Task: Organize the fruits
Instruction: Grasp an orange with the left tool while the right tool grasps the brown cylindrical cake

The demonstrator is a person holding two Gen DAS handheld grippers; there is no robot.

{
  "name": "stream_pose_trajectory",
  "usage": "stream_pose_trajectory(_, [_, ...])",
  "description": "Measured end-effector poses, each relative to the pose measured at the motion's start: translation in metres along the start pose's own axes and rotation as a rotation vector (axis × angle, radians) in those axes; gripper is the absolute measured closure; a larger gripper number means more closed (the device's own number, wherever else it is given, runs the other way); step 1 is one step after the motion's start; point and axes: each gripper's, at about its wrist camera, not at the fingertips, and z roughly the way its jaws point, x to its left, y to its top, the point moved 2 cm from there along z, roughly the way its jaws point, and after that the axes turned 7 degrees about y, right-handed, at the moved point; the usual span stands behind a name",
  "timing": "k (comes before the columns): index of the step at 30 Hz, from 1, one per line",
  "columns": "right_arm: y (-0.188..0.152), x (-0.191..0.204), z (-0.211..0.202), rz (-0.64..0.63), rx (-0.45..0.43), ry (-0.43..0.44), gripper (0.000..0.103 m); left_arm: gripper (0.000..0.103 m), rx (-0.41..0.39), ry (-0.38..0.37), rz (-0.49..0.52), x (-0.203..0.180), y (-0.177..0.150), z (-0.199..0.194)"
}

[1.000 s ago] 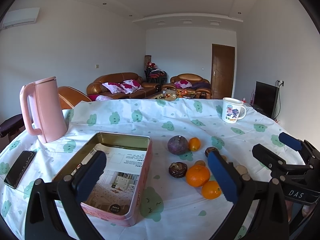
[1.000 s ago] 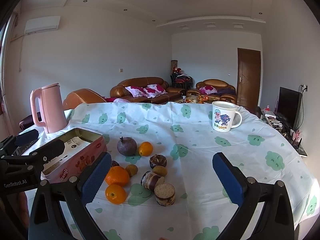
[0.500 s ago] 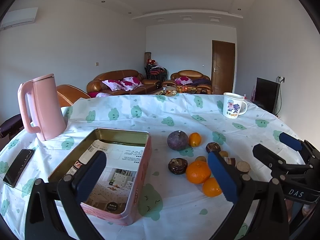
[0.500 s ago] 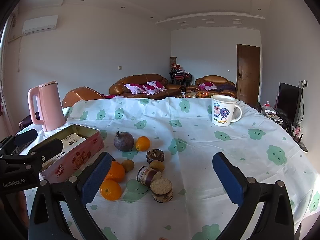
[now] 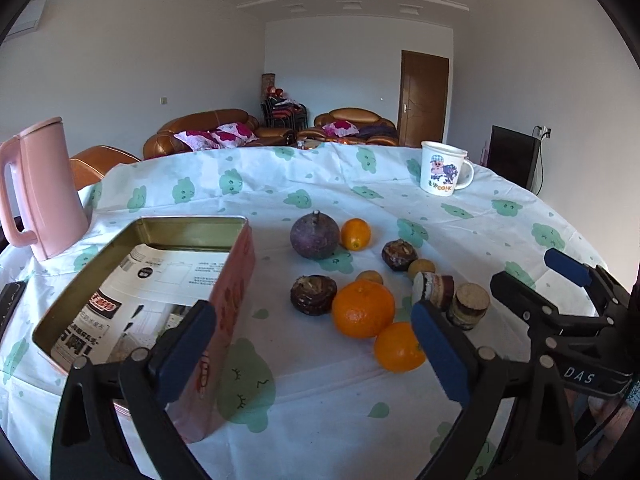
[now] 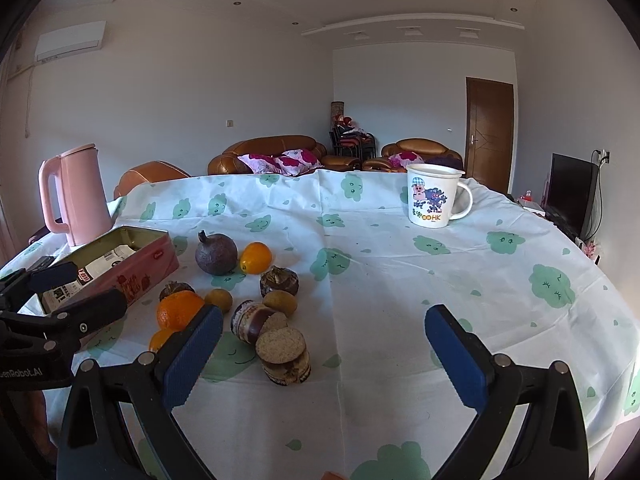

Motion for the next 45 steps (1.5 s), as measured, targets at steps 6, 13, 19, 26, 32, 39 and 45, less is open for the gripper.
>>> stream_pose_trajectory(6, [-0.004, -0.014, 0.001, 0.032, 0.001, 0.033, 0.002, 0.027, 0.070, -0.087, 0.055, -0.027, -0.009, 0.011])
stream_pose_trajectory(13, [-0.007, -0.008, 0.014, 0.019, 0.064, 0.119, 0.027, 0.049, 0.137, -0.152, 0.090, -0.046, -0.016, 0.024])
stream_pose_trajectory(19, [-0.009, 0.008, 0.030, -0.034, 0.147, 0.179, 0.047, 0.066, 0.141, -0.219, 0.054, -0.039, -0.017, 0.023])
stream_pose_trajectory(26, [-0.016, 0.014, 0.041, -0.080, 0.219, 0.172, 0.067, 0.066, 0.123, -0.233, 0.049, -0.033, -0.017, 0.019])
stream_pose_trajectory(32, [-0.013, 0.013, 0.031, -0.072, 0.169, 0.175, 0.067, 0.066, 0.064, -0.192, 0.058, -0.025, -0.013, 0.009])
stream_pose_trajectory(39, [-0.004, 0.019, 0.017, -0.080, 0.093, 0.213, 0.067, 0.067, 0.014, -0.154, 0.056, -0.018, -0.009, 0.002])
stream_pose_trajectory(45, [0.001, 0.027, 0.011, -0.085, 0.060, 0.240, 0.067, 0.067, -0.030, -0.137, 0.060, -0.015, -0.003, -0.007])
